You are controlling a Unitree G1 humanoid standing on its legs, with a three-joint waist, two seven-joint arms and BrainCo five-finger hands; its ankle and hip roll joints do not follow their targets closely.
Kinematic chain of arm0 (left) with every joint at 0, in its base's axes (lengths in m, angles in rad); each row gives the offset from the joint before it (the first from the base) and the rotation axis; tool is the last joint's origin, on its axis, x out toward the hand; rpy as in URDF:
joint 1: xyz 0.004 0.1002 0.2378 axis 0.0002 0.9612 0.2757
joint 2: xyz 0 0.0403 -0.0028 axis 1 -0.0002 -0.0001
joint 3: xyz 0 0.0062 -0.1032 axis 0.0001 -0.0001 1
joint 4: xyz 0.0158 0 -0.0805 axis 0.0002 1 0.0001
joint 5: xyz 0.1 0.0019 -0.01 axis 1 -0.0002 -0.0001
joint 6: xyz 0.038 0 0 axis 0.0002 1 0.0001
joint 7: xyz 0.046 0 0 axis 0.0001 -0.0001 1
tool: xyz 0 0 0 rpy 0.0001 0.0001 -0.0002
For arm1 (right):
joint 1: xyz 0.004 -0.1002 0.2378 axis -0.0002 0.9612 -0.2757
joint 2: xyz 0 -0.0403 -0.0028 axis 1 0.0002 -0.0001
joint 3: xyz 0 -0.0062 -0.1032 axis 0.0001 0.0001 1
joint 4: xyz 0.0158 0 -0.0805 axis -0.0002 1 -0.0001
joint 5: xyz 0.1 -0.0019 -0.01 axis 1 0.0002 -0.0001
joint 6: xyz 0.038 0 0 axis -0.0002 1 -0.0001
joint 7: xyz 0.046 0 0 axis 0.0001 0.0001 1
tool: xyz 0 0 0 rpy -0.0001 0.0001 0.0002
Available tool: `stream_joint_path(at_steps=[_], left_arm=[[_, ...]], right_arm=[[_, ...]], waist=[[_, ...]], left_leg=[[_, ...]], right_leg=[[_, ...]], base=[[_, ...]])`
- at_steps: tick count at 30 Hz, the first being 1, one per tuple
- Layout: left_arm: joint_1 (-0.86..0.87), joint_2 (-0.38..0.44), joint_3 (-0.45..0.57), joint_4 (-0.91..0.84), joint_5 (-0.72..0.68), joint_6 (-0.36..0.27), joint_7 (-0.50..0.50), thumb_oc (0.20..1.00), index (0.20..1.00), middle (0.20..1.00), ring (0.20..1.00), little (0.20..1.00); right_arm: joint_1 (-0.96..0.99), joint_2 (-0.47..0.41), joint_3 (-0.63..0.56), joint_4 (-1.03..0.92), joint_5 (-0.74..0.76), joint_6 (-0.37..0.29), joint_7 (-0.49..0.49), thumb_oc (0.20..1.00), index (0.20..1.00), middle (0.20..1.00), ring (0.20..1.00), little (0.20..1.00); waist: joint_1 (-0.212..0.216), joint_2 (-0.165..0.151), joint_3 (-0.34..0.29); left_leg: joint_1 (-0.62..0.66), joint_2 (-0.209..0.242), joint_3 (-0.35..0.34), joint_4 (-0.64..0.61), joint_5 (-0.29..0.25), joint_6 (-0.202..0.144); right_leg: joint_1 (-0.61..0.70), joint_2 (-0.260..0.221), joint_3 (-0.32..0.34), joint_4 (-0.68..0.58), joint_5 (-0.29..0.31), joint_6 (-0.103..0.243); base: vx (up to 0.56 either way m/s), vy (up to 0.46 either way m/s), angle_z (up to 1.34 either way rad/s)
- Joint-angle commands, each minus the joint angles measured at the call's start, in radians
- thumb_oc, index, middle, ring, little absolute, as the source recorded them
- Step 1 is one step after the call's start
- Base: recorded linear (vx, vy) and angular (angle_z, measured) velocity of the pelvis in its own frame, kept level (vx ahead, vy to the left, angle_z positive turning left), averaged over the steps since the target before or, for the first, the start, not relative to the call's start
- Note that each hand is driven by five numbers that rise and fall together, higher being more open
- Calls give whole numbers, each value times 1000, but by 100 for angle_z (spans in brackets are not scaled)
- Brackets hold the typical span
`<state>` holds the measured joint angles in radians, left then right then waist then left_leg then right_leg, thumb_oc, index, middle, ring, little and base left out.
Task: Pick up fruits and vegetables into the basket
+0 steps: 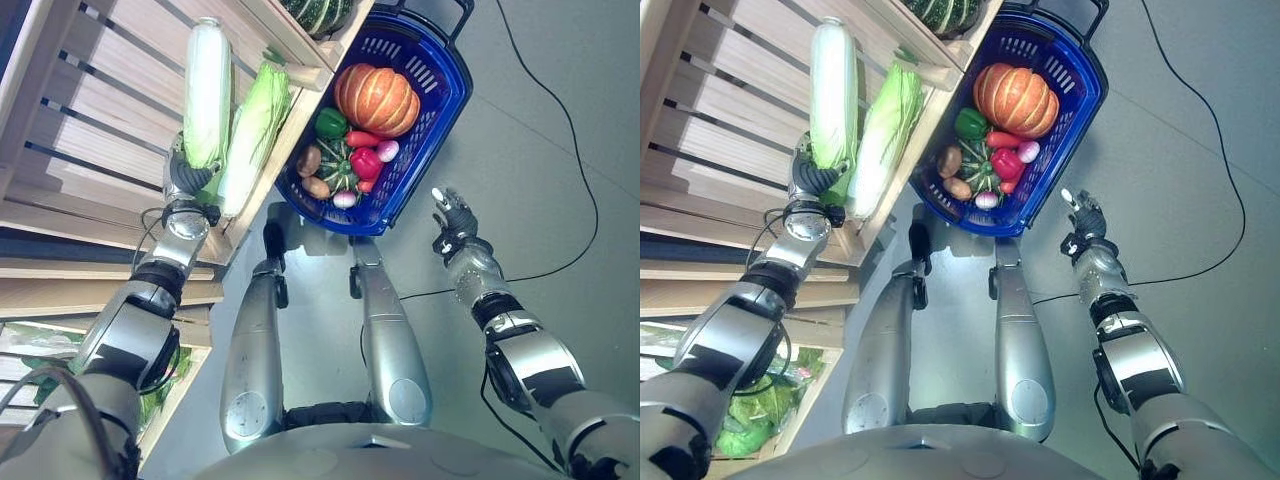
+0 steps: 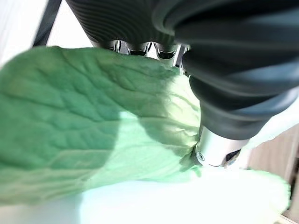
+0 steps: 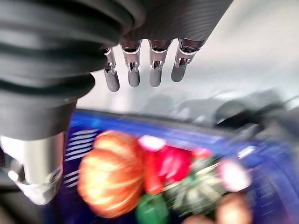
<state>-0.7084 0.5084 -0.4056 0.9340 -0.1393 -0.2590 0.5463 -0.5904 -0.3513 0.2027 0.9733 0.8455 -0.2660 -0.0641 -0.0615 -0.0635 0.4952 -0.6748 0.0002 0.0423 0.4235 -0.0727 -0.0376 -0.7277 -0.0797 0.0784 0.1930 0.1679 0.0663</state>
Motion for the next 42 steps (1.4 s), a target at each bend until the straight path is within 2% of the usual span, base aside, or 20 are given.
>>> stream_joint_path(at_steps=[1, 5, 10, 16, 19, 31, 42], left_arm=[[0, -14, 37, -136, 127, -94, 55, 200, 200, 200, 200, 200], [9, 7, 18, -227, 211, -134, 102, 200, 200, 200, 200, 200], [22, 28, 13, -300, 262, -146, 140, 200, 200, 200, 200, 200], [9, 67, 6, -373, 362, -144, 168, 200, 200, 200, 200, 200], [-10, 101, -12, -420, 445, -151, 177, 200, 200, 200, 200, 200], [-48, 137, -81, -546, 552, -187, 118, 200, 200, 200, 200, 200], [-80, 137, -147, -593, 535, -228, 33, 200, 200, 200, 200, 200]], right_arm=[[24, -45, -6, -135, 27, -81, -20, 1000, 1000, 1000, 1000, 1000], [42, -46, 12, -288, 30, -112, -27, 1000, 1000, 1000, 1000, 1000], [66, -43, 34, -414, -7, -122, -24, 1000, 1000, 1000, 1000, 1000], [74, -48, 53, -549, -23, -92, 8, 1000, 1000, 1000, 1000, 1000], [80, -57, 75, -622, -13, -66, 64, 1000, 1000, 1000, 1000, 1000], [70, -43, 141, -752, -7, 9, 111, 1000, 1000, 1000, 1000, 1000], [42, -39, 178, -769, 28, 27, 125, 1000, 1000, 1000, 1000, 1000]], waist=[[2, 56, 25], [5, 56, 25], [4, 58, 25], [2, 58, 25], [1, 56, 25], [2, 51, 25], [5, 49, 25]], left_leg=[[26, -25, -63, -158, 101, -18], [24, -27, -66, -166, 109, -20], [31, -29, -66, -169, 103, -21], [35, -28, -63, -178, 113, -23], [43, -27, -59, -187, 117, -22], [50, -23, -52, -193, 118, -23], [52, -21, -48, -195, 117, -23]], right_leg=[[61, 45, -89, 102, -133, 1], [61, 39, -97, 92, -125, 3], [67, 35, -100, 90, -130, 4], [73, 27, -107, 81, -123, 8], [80, 23, -110, 72, -120, 10], [88, 17, -113, 63, -115, 17], [90, 14, -111, 58, -110, 23]], base=[[-9, -21, 4], [-23, -13, 4], [0, 0, 0], [1, 1, 3], [8, -5, 7], [2, -2, 0], [2, -1, 1]])
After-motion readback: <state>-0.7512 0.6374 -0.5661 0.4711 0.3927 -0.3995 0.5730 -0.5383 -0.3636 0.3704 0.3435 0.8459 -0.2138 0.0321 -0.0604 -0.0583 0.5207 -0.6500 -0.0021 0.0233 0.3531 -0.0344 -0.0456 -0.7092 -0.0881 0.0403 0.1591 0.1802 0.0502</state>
